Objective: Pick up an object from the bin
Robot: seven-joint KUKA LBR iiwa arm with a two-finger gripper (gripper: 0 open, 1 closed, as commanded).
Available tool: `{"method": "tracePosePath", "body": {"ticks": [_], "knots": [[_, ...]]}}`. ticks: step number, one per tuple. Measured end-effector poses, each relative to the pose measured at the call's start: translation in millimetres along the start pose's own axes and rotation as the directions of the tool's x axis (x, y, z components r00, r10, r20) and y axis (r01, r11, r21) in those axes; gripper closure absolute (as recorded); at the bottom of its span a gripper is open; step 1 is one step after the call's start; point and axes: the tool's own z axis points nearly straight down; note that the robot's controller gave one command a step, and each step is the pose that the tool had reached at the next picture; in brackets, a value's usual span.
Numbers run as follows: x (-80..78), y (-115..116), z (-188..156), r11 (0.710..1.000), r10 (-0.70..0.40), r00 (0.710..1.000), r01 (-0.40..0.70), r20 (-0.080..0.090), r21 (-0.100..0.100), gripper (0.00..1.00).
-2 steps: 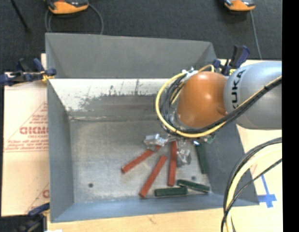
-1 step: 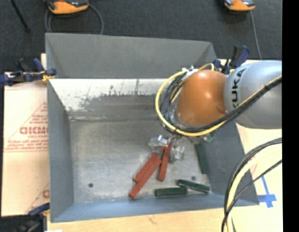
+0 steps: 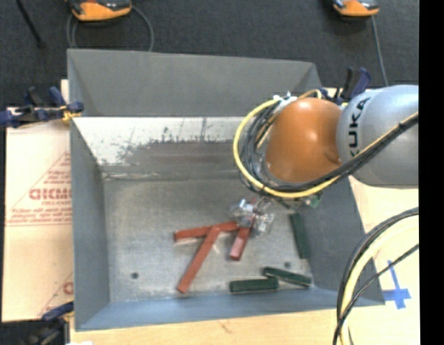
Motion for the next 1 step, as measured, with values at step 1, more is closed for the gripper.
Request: {"method": "tracePosePath", "body": {"ticks": [1], "knots": [[-0.7,-2.8,-58.3,1.0,0.006,1.0,-0.006,0.001,0.003,1.0]]}}
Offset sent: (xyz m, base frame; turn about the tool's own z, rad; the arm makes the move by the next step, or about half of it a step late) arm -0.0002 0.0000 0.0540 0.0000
